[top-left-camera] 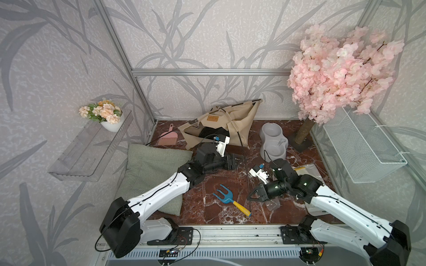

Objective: Install the tent frame in the tent.

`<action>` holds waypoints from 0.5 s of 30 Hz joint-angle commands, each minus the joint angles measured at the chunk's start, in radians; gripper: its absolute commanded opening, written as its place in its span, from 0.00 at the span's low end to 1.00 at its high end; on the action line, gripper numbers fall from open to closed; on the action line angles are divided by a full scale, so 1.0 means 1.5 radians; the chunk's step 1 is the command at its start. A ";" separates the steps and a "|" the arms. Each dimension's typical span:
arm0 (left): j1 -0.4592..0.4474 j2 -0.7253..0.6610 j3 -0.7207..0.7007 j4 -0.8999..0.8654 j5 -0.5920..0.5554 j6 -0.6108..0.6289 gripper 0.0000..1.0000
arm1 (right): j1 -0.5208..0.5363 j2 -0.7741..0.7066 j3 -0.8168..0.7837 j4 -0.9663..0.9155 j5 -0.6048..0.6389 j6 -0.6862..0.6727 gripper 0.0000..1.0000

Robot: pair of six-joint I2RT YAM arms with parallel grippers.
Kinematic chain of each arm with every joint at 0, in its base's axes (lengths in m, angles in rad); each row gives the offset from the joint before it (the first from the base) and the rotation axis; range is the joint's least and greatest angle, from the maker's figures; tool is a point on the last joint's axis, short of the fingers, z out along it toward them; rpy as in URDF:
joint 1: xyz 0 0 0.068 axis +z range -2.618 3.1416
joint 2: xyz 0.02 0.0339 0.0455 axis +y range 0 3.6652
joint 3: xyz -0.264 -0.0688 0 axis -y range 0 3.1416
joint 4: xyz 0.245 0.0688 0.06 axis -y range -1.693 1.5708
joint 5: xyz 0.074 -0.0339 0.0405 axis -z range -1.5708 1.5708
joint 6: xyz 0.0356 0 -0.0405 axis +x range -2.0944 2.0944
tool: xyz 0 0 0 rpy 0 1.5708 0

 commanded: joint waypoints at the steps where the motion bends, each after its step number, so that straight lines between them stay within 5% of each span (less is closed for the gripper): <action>1: 0.007 -0.018 -0.079 0.105 -0.118 0.091 0.65 | -0.010 -0.005 0.048 0.073 -0.028 0.079 0.00; 9: -0.033 0.074 -0.131 0.422 -0.257 0.184 0.81 | -0.010 0.027 0.111 0.083 -0.021 0.115 0.00; 15: -0.087 0.166 -0.110 0.524 -0.357 0.259 0.85 | -0.010 0.050 0.120 0.136 -0.024 0.150 0.00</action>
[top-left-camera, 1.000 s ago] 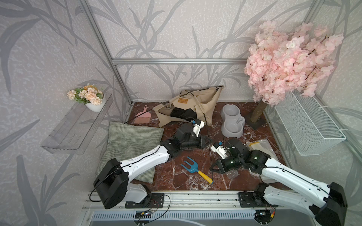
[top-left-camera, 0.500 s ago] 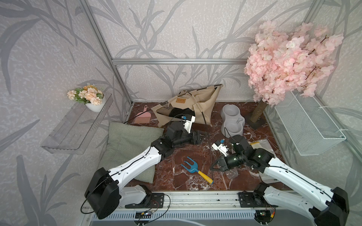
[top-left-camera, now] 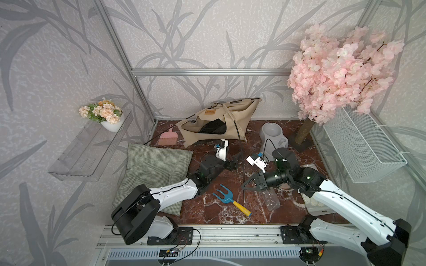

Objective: Install the tent frame in the tent.

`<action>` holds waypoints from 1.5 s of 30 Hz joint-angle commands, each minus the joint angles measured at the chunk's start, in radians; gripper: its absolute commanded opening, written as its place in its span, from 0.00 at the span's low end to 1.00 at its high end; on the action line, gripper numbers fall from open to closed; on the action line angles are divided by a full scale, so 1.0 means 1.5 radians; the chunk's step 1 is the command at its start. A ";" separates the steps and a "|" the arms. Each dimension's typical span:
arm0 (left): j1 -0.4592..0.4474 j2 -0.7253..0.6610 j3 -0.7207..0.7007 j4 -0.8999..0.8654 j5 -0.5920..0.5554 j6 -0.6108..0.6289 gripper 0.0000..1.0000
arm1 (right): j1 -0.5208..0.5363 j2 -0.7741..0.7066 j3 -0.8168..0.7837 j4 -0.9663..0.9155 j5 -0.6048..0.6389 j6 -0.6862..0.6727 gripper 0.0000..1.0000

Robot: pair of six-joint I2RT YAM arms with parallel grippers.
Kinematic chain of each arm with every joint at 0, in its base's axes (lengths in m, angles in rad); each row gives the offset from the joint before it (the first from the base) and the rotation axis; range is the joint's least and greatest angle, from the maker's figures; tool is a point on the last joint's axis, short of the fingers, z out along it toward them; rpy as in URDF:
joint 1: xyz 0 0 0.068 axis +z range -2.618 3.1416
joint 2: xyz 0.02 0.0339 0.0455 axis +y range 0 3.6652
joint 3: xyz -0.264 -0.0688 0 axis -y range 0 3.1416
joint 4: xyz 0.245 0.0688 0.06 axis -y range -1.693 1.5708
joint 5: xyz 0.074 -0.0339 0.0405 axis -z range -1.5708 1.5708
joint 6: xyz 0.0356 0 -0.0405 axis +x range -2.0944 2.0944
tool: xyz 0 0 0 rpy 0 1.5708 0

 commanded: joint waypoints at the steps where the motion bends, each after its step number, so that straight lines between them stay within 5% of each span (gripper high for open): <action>1: -0.030 0.045 0.022 0.103 -0.095 0.068 0.86 | -0.010 0.014 0.020 0.059 0.024 0.033 0.00; 8: -0.056 0.113 0.013 0.260 -0.217 0.089 0.89 | -0.009 0.023 0.013 0.107 0.012 0.062 0.00; 35: -0.059 0.295 0.161 0.384 -0.267 0.211 0.89 | -0.009 0.010 -0.025 0.159 -0.011 0.093 0.00; 45: -0.032 0.306 0.175 0.386 -0.219 0.204 0.65 | -0.009 0.007 -0.025 0.158 -0.012 0.094 0.00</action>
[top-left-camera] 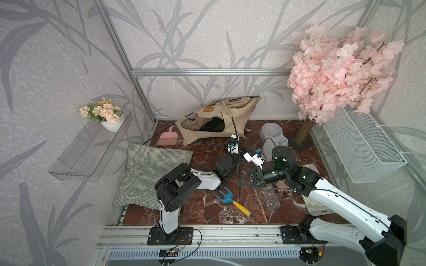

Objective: Install the tent frame in the tent.

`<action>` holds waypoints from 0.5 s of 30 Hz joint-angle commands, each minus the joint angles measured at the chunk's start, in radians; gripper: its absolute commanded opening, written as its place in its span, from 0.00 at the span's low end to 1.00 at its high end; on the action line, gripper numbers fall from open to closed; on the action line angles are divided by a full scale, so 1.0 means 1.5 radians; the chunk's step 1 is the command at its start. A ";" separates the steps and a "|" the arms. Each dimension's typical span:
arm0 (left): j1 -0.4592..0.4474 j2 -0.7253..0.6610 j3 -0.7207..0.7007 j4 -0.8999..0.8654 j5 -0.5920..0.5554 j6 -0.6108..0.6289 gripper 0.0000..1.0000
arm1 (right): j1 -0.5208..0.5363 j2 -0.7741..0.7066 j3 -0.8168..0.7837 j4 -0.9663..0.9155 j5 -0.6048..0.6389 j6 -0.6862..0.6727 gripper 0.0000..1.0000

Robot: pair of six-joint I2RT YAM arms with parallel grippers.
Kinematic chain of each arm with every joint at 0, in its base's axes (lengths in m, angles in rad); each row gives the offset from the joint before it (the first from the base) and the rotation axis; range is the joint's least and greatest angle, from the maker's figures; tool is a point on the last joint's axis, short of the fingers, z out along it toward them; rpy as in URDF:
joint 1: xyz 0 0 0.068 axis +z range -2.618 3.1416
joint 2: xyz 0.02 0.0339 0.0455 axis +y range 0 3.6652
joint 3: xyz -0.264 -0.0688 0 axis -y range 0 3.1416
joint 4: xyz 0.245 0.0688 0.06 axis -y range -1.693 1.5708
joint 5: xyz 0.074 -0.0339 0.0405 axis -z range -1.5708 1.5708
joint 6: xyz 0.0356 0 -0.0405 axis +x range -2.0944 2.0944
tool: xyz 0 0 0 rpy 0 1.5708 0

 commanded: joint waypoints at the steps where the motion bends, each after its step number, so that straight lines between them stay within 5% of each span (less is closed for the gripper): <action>1: 0.010 0.011 0.019 0.027 0.028 0.001 0.62 | -0.009 -0.006 -0.003 0.018 0.027 0.004 0.00; 4: 0.019 0.012 0.018 0.023 0.048 -0.012 0.57 | -0.009 -0.005 0.000 0.014 0.027 0.000 0.00; 15: 0.020 0.042 0.033 0.013 0.064 -0.022 0.61 | -0.009 0.001 0.002 0.017 0.022 0.000 0.00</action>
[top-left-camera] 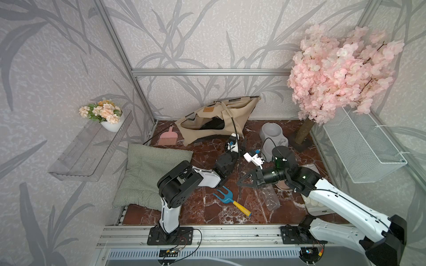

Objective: Install the tent frame in the tent.

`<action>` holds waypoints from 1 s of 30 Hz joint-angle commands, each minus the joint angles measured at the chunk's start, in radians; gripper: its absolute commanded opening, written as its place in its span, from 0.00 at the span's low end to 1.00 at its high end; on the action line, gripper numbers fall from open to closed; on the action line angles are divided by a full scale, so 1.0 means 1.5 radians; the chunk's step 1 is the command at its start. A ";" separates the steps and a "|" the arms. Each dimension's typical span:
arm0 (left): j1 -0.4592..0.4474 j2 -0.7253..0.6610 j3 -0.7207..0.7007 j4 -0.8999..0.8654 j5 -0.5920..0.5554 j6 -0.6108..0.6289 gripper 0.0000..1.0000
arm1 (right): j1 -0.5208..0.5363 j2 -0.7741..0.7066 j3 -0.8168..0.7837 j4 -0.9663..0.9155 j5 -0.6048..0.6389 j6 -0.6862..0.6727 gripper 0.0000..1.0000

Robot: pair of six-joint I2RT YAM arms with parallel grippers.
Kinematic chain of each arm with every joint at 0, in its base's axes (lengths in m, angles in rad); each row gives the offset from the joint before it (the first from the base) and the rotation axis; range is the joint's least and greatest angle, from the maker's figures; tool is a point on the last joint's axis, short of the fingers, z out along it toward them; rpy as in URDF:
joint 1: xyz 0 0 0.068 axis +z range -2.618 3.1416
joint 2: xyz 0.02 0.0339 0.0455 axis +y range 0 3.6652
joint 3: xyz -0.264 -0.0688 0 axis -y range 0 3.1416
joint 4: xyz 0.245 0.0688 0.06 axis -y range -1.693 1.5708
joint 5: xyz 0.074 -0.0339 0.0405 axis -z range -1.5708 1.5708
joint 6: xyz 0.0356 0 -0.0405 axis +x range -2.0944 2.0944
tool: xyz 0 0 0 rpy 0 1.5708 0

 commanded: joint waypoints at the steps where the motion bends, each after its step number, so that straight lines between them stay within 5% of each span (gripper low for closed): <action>1: 0.000 0.012 0.022 0.013 0.014 -0.004 0.61 | -0.009 0.003 0.001 0.019 0.024 0.001 0.00; 9: 0.002 0.008 0.023 0.023 0.010 0.008 0.54 | -0.009 0.004 -0.003 0.022 0.021 0.001 0.00; 21: 0.003 0.003 -0.001 0.058 0.056 0.038 0.01 | -0.010 -0.012 -0.022 0.094 0.042 0.038 0.00; 26: -0.012 -0.083 -0.103 0.096 0.132 0.025 0.00 | -0.015 -0.059 -0.075 0.186 0.087 0.056 0.00; 30: -0.060 -0.163 -0.174 0.046 0.123 0.032 0.00 | -0.022 -0.078 -0.121 0.193 0.092 0.041 0.00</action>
